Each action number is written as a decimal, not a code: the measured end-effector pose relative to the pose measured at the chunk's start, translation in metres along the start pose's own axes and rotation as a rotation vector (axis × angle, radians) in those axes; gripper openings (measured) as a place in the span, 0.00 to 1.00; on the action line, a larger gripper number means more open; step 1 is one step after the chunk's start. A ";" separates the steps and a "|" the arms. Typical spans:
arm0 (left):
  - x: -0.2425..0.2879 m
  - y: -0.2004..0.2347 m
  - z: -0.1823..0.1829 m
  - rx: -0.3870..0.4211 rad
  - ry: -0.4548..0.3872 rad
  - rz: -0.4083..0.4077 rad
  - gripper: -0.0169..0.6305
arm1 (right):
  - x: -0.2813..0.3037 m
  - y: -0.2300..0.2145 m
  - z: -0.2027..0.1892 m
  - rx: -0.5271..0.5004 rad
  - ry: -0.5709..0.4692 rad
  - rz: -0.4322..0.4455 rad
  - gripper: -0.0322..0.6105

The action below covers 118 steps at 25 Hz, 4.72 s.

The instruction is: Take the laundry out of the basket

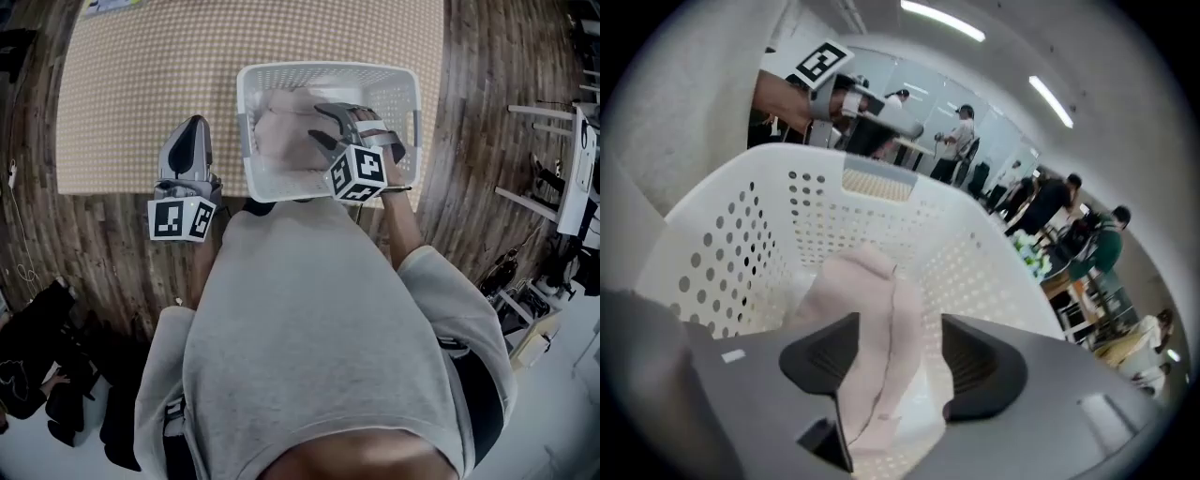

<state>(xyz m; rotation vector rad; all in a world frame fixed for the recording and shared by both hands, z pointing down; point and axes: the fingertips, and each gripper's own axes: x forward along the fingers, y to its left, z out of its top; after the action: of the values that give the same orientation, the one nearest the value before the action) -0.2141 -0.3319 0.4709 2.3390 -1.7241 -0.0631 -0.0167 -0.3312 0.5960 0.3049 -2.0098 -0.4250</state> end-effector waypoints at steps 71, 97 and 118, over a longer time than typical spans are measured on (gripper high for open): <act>-0.022 -0.019 0.051 0.040 -0.138 -0.074 0.04 | 0.018 0.005 -0.035 0.097 0.231 0.088 0.29; -0.013 -0.045 0.089 0.081 -0.211 -0.207 0.04 | -0.122 -0.108 0.007 1.157 -0.715 -0.437 0.29; -0.099 -0.120 0.054 0.113 -0.184 -0.176 0.04 | -0.222 -0.010 0.016 1.057 -0.856 -0.455 0.29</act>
<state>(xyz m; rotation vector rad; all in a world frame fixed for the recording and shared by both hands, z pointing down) -0.1413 -0.2139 0.3823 2.6375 -1.6350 -0.2224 0.0697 -0.2509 0.4075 1.4404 -2.8636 0.3724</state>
